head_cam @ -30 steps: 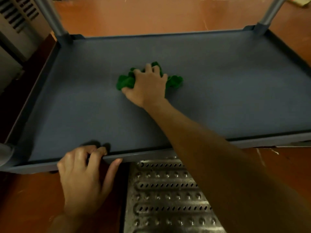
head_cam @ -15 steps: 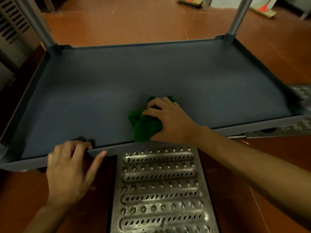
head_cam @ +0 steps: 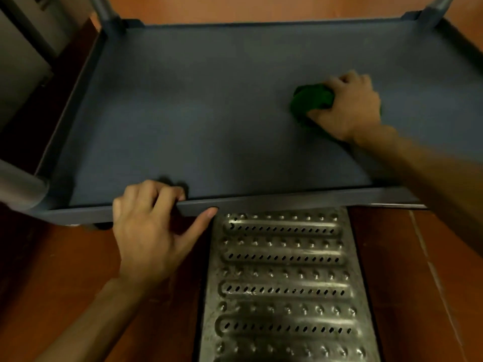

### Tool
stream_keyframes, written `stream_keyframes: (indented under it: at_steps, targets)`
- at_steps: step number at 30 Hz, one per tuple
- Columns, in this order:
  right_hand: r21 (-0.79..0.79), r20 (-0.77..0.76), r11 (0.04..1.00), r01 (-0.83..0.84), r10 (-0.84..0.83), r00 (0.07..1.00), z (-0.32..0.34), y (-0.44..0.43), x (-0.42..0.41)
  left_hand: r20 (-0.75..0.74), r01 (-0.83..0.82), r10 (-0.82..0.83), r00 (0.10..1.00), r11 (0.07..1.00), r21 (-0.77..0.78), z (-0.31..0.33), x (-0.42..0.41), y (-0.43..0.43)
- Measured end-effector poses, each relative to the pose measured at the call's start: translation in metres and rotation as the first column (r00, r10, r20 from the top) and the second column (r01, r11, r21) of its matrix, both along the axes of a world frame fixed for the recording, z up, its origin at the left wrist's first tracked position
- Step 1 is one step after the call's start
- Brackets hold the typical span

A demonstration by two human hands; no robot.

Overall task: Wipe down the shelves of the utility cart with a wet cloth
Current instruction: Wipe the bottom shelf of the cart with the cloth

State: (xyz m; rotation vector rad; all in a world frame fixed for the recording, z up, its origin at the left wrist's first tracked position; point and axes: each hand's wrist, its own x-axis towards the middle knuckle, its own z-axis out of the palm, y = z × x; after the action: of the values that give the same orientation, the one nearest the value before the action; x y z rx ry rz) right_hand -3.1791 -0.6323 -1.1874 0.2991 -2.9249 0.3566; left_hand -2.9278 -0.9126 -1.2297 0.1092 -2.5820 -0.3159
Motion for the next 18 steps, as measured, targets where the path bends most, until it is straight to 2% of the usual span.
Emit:
stream_keyframes:
  at_steps: [3,7,12,18]
  targets:
    - [0.026,0.045,0.996,0.08,-0.081,0.996,0.001,-0.028,-0.021,-0.023,-0.004,0.004,1.0,1.0,0.026,-0.001,-0.001,0.0]
    - [-0.035,0.042,0.997,0.073,-0.071,0.997,-0.003,-0.062,-0.034,-0.003,-0.026,0.026,1.0,0.999,0.039,-0.001,-0.002,0.002]
    - [-0.059,0.016,0.998,-0.032,0.033,0.999,-0.003,-0.122,-0.032,0.034,-0.017,0.015,0.999,0.999,0.042,0.001,-0.001,0.001]
    - [-0.064,0.06,0.972,-0.226,0.229,0.972,0.0,-0.212,0.001,0.027,-0.008,0.006,1.0,0.999,0.052,0.003,-0.002,0.003]
